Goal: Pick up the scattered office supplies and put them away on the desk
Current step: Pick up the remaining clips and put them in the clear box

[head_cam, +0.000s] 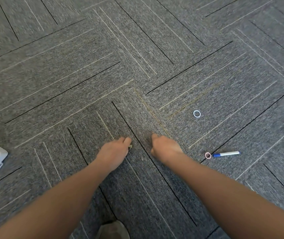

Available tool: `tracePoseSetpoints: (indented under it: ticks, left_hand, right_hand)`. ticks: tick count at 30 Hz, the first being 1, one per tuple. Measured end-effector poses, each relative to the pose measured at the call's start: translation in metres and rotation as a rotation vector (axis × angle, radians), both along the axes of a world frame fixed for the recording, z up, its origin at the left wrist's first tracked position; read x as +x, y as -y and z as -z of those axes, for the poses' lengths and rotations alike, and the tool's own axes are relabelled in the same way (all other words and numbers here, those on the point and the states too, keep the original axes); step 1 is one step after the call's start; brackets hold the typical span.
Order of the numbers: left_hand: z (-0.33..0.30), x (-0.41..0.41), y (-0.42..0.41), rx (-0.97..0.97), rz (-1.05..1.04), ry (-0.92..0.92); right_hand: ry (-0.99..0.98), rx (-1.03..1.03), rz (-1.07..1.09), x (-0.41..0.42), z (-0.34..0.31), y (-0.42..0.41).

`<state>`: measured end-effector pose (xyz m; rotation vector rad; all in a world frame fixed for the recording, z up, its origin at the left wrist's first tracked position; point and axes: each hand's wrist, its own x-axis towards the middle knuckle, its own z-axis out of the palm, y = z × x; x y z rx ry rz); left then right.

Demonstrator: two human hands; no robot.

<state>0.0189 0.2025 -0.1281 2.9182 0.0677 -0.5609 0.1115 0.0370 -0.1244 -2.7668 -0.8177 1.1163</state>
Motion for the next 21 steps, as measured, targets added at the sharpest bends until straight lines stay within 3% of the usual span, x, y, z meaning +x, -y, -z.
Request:
tracePoseSetpoints:
  ticks: [9,21]
  left_hand:
    - [0.007,-0.002,0.005,-0.01,-0.086,-0.015]
    - [0.005,-0.01,0.019,0.037,0.036,-0.055]
  right_hand:
    - [0.074,0.066,0.03,0.028,-0.01,0.026]
    - [0.105,0.129,0.088,0.03,-0.016,0.042]
